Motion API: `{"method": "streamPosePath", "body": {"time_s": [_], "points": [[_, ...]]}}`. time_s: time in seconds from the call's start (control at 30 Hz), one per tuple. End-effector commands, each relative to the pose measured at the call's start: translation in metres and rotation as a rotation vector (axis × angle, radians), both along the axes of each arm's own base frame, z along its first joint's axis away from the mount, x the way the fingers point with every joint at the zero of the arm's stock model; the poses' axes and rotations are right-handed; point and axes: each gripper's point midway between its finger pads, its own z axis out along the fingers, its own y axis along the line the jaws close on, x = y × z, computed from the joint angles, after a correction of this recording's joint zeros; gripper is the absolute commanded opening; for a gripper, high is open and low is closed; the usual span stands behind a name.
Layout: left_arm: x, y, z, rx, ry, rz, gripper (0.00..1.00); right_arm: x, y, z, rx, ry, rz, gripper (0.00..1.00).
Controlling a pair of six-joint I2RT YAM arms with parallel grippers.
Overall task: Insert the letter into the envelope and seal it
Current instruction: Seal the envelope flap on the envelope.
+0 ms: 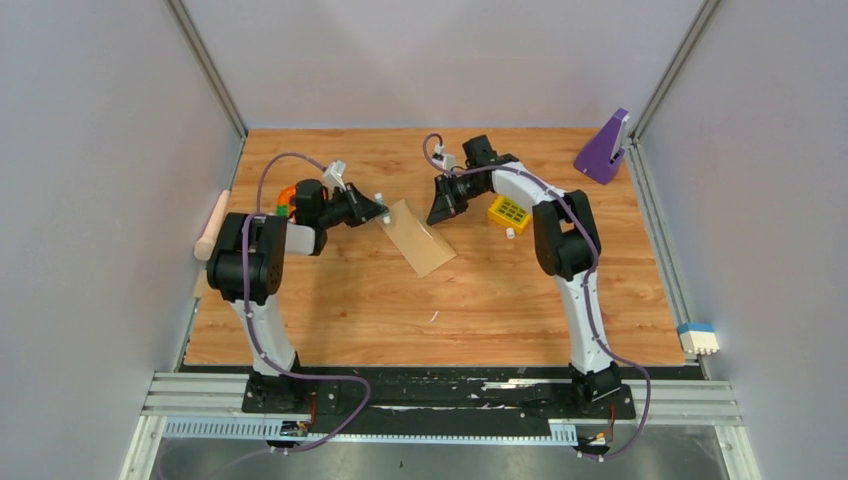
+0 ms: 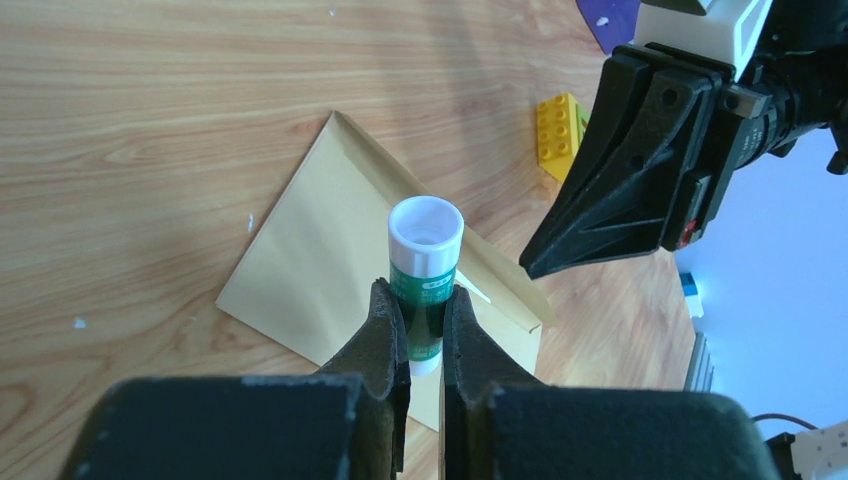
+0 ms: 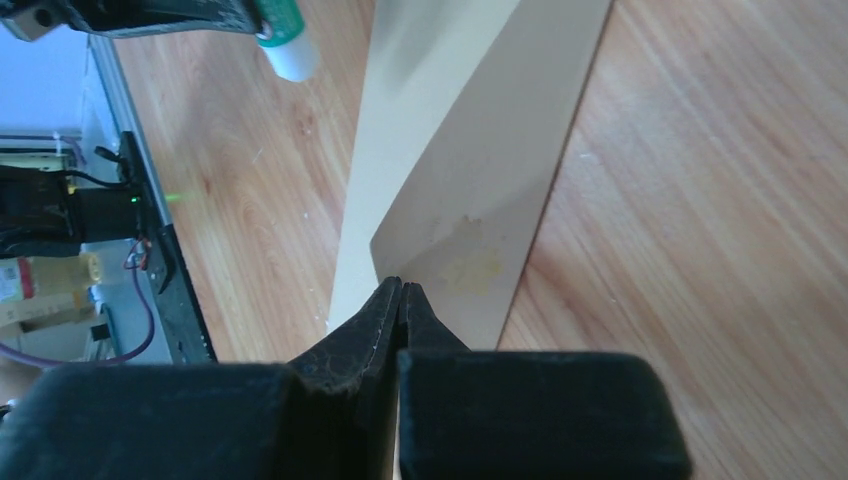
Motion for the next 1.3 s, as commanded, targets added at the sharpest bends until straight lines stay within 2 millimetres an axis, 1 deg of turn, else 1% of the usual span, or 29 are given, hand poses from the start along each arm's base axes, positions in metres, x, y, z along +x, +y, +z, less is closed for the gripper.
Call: {"method": "streamPosePath", "body": {"time_s": [0.0, 0.03, 0.07, 0.1, 0.23, 0.27, 0.3, 0.33, 0.37, 0.4, 0.47, 0.6, 0.7, 0.73, 0.83, 0.9, 0.93, 0.97, 1.0, 1.03, 1.07, 1.13, 1.2, 1.27], "points": [[0.005, -0.008, 0.003, -0.034, -0.029, -0.013, 0.0, -0.009, 0.02, 0.018, 0.099, 0.035, 0.053, 0.0], [0.005, -0.009, -0.002, -0.043, -0.015, -0.015, 0.0, -0.01, 0.022, 0.017, 0.104, 0.042, 0.058, 0.0], [0.005, -0.011, -0.001, -0.062, -0.01, -0.018, 0.0, -0.012, 0.023, 0.015, 0.105, 0.047, 0.063, 0.0], [0.005, -0.012, -0.005, -0.08, 0.012, -0.017, 0.0, -0.013, 0.024, 0.014, 0.108, 0.05, 0.066, 0.0], [0.003, -0.019, -0.008, -0.152, 0.034, -0.035, 0.0, -0.013, 0.026, 0.012, 0.11, 0.077, 0.058, 0.0], [0.002, -0.02, -0.012, -0.167, 0.047, -0.038, 0.0, -0.014, 0.026, 0.01, 0.109, 0.083, 0.056, 0.0], [0.002, -0.022, -0.006, -0.206, 0.039, -0.045, 0.0, -0.014, 0.027, 0.008, 0.108, 0.088, 0.058, 0.0], [0.0, -0.023, -0.01, -0.223, 0.053, -0.046, 0.0, -0.016, 0.028, 0.005, 0.103, 0.093, 0.058, 0.0], [0.0, -0.025, -0.003, -0.252, 0.035, -0.053, 0.0, -0.016, 0.029, 0.002, 0.098, 0.098, 0.058, 0.0], [-0.001, -0.025, -0.004, -0.262, 0.04, -0.055, 0.0, -0.018, 0.03, -0.001, 0.097, 0.105, 0.06, 0.0], [-0.001, -0.026, 0.0, -0.28, 0.03, -0.06, 0.0, -0.022, 0.033, 0.001, 0.119, 0.124, 0.077, 0.0], [-0.001, -0.026, 0.009, -0.286, 0.014, -0.061, 0.0, -0.024, 0.038, 0.024, 0.18, 0.113, 0.111, 0.0], [0.0, -0.025, 0.019, -0.3, -0.001, -0.063, 0.0, -0.024, 0.038, 0.053, 0.23, 0.076, 0.135, 0.06], [0.001, -0.024, 0.026, -0.31, -0.008, -0.066, 0.0, -0.023, 0.037, 0.069, 0.255, 0.055, 0.143, 0.06], [0.002, -0.022, 0.033, -0.318, -0.02, -0.064, 0.0, -0.017, 0.028, 0.102, 0.294, 0.001, 0.138, 0.06], [0.002, -0.022, 0.032, -0.322, -0.018, -0.063, 0.0, -0.006, 0.019, 0.109, 0.28, -0.034, 0.092, 0.05], [0.001, -0.023, 0.035, -0.336, -0.029, -0.067, 0.0, 0.0, 0.014, 0.109, 0.27, -0.043, 0.069, 0.05], [0.001, -0.023, 0.033, -0.345, -0.028, -0.07, 0.0, 0.008, 0.01, 0.106, 0.251, -0.044, 0.032, 0.05], [0.0, -0.024, 0.038, -0.37, -0.038, -0.078, 0.0, 0.015, 0.005, 0.099, 0.228, -0.046, -0.005, 0.05], [-0.001, -0.024, 0.035, -0.381, -0.032, -0.08, 0.0, 0.023, 0.0, 0.092, 0.208, -0.049, -0.035, 0.05], [-0.002, -0.025, 0.039, -0.398, -0.036, -0.087, 0.0, 0.031, -0.005, 0.083, 0.181, -0.049, -0.07, 0.04], [-0.003, -0.025, 0.039, -0.404, -0.039, -0.089, 0.0, 0.045, -0.016, 0.06, 0.126, -0.03, -0.137, 0.04], [-0.004, -0.025, 0.04, -0.402, -0.044, -0.092, 0.0, 0.052, -0.022, 0.04, 0.096, 0.001, -0.173, 0.04], [-0.004, -0.025, 0.042, -0.403, -0.048, -0.095, 0.0, 0.053, -0.023, 0.027, 0.103, 0.043, -0.174, 0.03]]}}
